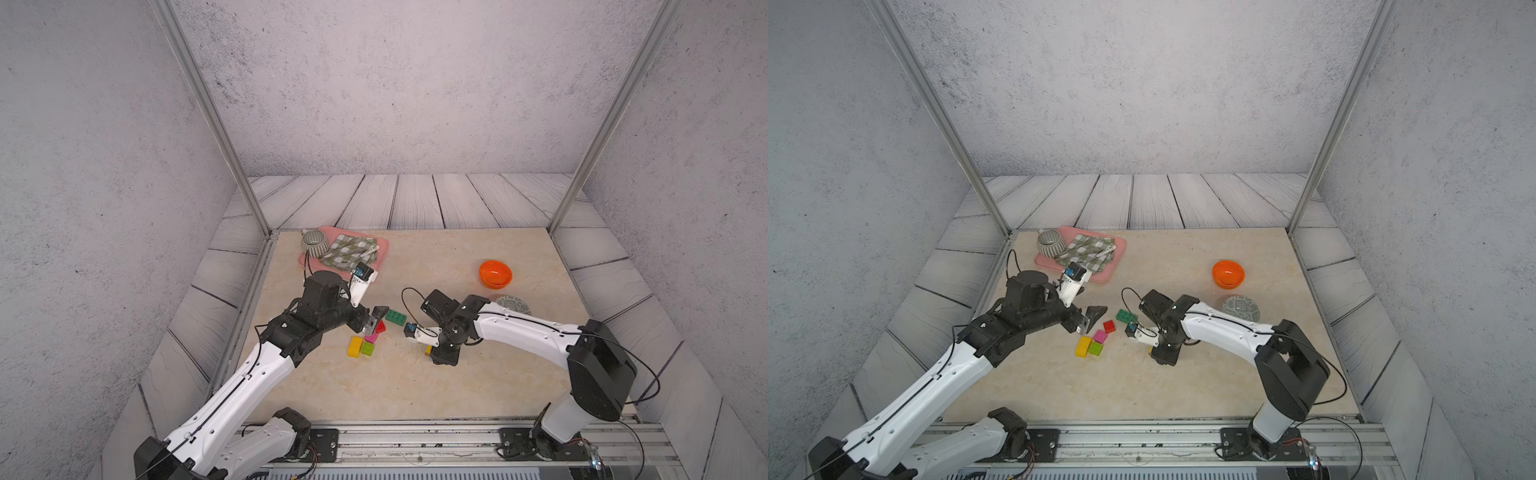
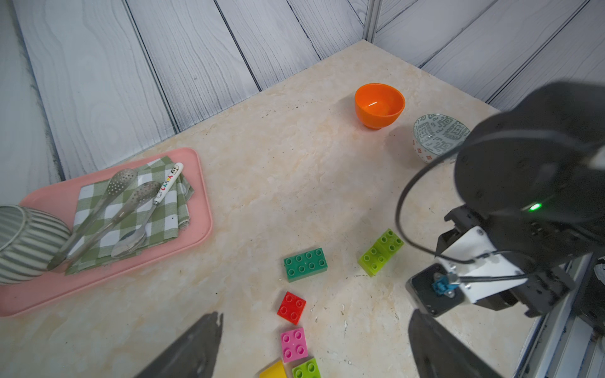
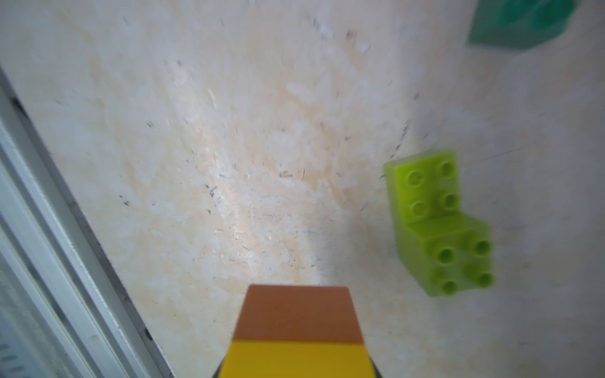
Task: Assemble the letter s with lego
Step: Pick up the lego brick from the center of the board, then assemble the lego brick with the lego brick.
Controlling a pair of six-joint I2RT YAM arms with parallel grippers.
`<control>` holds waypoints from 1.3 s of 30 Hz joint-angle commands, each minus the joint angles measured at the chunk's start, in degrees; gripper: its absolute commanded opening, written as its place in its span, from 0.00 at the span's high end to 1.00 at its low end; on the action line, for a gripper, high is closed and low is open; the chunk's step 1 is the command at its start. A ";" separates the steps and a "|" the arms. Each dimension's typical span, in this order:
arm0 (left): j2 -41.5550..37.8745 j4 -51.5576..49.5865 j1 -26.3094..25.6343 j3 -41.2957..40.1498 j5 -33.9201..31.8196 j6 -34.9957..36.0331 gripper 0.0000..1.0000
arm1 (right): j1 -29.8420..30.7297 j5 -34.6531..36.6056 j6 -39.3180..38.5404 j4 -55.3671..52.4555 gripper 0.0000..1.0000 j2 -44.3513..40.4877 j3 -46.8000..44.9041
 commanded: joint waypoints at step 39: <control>-1.84 2.23 2.07 -1.02 2.42 -1.01 0.05 | -8.40 0.58 -28.34 -1.97 0.78 16.84 13.59</control>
